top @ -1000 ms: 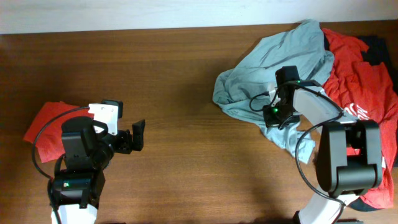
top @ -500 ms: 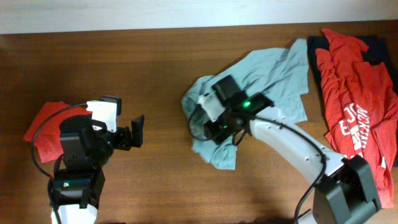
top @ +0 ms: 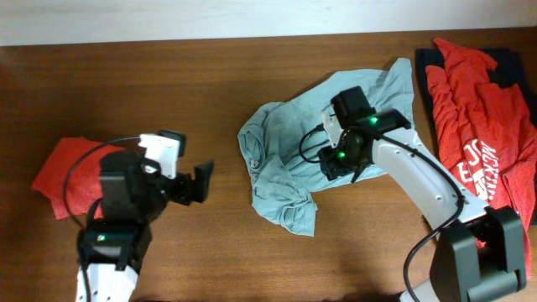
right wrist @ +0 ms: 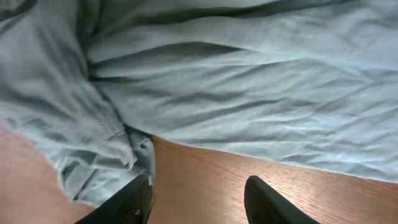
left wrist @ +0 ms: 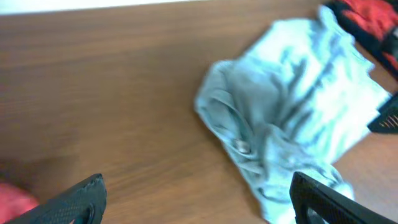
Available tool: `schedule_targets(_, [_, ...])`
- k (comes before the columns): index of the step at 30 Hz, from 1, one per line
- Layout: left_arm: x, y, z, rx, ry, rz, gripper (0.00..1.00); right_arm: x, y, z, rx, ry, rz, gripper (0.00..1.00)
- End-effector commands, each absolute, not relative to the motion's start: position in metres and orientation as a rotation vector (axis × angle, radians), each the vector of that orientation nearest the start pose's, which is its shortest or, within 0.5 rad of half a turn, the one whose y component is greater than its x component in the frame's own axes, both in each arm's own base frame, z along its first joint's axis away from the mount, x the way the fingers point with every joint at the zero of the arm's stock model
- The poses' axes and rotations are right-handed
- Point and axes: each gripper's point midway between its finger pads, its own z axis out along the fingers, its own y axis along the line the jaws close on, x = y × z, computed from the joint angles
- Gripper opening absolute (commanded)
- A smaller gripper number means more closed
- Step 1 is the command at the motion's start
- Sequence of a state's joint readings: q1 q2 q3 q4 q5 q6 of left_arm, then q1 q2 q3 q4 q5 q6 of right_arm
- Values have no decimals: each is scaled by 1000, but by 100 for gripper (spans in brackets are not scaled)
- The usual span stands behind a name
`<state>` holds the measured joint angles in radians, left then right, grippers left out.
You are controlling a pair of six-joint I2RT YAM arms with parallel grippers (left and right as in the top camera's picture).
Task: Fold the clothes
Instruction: 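Drag the light-blue shirt leftward onto the open table with the right gripper, then grasp the shirt's left end with the left gripper, right regrasps the hem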
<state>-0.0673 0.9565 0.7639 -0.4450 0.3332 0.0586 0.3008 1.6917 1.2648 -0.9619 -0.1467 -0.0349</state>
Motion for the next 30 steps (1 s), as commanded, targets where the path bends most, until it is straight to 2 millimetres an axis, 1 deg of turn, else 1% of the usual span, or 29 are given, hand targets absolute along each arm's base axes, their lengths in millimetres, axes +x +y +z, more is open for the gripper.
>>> schedule_targets(1, [303,-109,190,423,2205,-462,95,306,140,86,-631,2919,383,53])
schedule_targets(2, [302,-116,182,450,2228,-477,95,301,141,81,-644,2931,384,54])
schedule_targets(3, [302,-122,175,468,2250,-489,99,299,142,77,-653,2938,385,53])
schedule_targets(6, [302,-126,162,481,2291,-500,99,296,146,62,-674,2929,380,54])
schedule_targets(7, [302,-126,161,481,2296,-500,99,297,146,58,-671,2923,382,53])
schedule_targets(9, [302,-126,161,481,2297,-501,99,293,153,50,-676,2906,448,52])
schedule_targets(11, [302,-126,161,481,2297,-501,99,290,153,45,-675,2908,452,53])
schedule_targets(12, [302,-126,161,481,2297,-501,99,292,152,43,-665,2902,445,48])
schedule_targets(14, [300,-131,161,498,2295,-510,99,304,144,43,-559,2900,375,48])
schedule_targets(15, [299,-136,160,519,2293,-520,99,309,142,43,-534,2888,356,48])
schedule_targets(17, [294,-151,158,550,2297,-554,99,313,141,44,-525,2875,359,49])
schedule_targets(18, [291,-166,156,544,2308,-602,99,314,138,44,-508,2880,348,49])
schedule_targets(19, [285,-192,158,558,2299,-710,99,319,127,42,-367,2906,286,48])
schedule_targets(21, [277,-223,167,610,2246,-874,99,323,111,41,-208,2925,215,48])
schedule_targets(22, [274,-233,171,635,2223,-931,99,325,104,43,-148,2926,203,48])
schedule_targets(23, [270,-253,180,697,2151,-1025,99,330,94,46,-70,2917,203,48])
schedule_targets(24, [272,-261,182,721,2116,-1037,99,334,85,51,-26,2902,203,48])
schedule_targets(25, [274,-265,181,728,2106,-1033,98,337,78,55,2,2891,203,48])
schedule_targets(26, [280,-271,175,730,2100,-1010,93,342,66,63,57,2871,200,49])
schedule_targets(27, [283,-273,169,730,2107,-998,93,345,57,69,92,2860,197,50])
schedule_targets(28, [285,-278,161,730,2121,-991,89,347,45,77,143,2847,191,51])
schedule_targets(29, [286,-282,154,711,2146,-996,89,348,35,83,180,2842,185,51])
schedule_targets(30, [285,-289,141,682,2194,-1020,81,348,24,89,227,2839,178,51])
